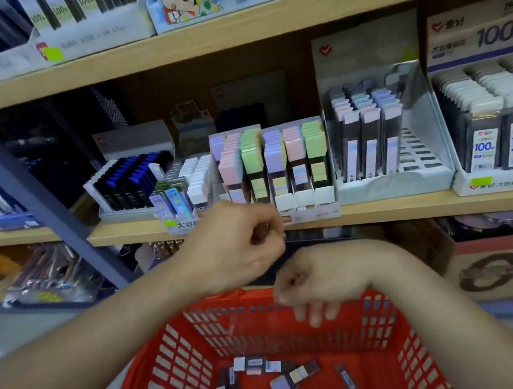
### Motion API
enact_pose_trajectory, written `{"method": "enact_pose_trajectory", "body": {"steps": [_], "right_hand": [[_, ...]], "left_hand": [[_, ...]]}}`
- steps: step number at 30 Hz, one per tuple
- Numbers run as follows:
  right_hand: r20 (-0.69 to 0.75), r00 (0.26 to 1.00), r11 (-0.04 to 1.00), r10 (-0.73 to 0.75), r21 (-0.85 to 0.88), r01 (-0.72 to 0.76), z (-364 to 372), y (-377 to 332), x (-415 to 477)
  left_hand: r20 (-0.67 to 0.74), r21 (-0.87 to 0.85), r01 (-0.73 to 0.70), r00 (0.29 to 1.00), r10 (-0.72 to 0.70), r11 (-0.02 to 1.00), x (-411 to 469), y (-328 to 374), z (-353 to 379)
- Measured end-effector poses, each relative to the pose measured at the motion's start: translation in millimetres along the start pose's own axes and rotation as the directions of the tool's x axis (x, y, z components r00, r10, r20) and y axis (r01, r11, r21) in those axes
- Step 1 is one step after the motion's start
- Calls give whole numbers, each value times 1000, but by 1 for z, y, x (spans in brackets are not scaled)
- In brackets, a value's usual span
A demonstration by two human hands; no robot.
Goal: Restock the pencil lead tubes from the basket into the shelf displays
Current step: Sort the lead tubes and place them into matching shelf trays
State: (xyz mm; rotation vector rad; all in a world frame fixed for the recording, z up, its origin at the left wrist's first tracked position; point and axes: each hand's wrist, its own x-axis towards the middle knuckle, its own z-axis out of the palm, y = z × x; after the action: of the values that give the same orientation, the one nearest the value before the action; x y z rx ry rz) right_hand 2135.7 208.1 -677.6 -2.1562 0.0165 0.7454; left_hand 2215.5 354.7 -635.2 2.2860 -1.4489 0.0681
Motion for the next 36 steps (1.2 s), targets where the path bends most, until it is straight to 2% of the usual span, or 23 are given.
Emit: {"method": "enact_pose_trajectory", "body": {"steps": [2,5,7,10,13,15,16,19,21,25,28,30,33,36], "right_hand": [[93,995,997,47,-71,-40,23,9,25],[82,995,975,62,-217,-43,55,31,56],[61,997,966,52,-255,-35,75,50,71],[22,997,968,77,-240,-70,106,73,85],[-7,990,983,143,-113,-142,132,89,93],[-25,986,986,167,4,-167,149,104,99],[-68,979,981,191,25,-190,159,112,104],[-190,915,930,356,-28,-368,184,124,115],[-207,899,915,386,-35,-401,199,125,127],[-225,923,918,312,-179,-354,216,122,146],[-338,918,814,207,-460,-354,218,121,152],[-376,920,754,113,-571,-326,218,122,154],[-370,923,764,108,-563,-315,222,125,165],[-370,922,785,109,-538,-309,220,128,171]], "left_hand": [[96,-17,45,994,-43,999,-16,-4,14],[309,62,127,941,-140,990,-40,-17,42],[456,153,183,859,-233,971,-59,-35,65],[617,277,269,686,-385,922,-97,-63,96],[738,327,264,529,-420,907,-139,-86,123],[778,342,239,470,-417,909,-164,-100,143],[783,329,272,458,-422,904,-176,-111,155],[768,231,441,464,-441,867,-203,-136,194],[711,188,539,501,-493,821,-208,-145,215],[530,182,649,568,-630,738,-202,-148,245],[372,206,703,588,-719,681,-197,-146,259],[293,204,730,590,-753,652,-191,-143,263],[269,137,774,572,-775,619,-186,-141,265],[261,58,781,589,-765,622,-182,-144,268]]}}
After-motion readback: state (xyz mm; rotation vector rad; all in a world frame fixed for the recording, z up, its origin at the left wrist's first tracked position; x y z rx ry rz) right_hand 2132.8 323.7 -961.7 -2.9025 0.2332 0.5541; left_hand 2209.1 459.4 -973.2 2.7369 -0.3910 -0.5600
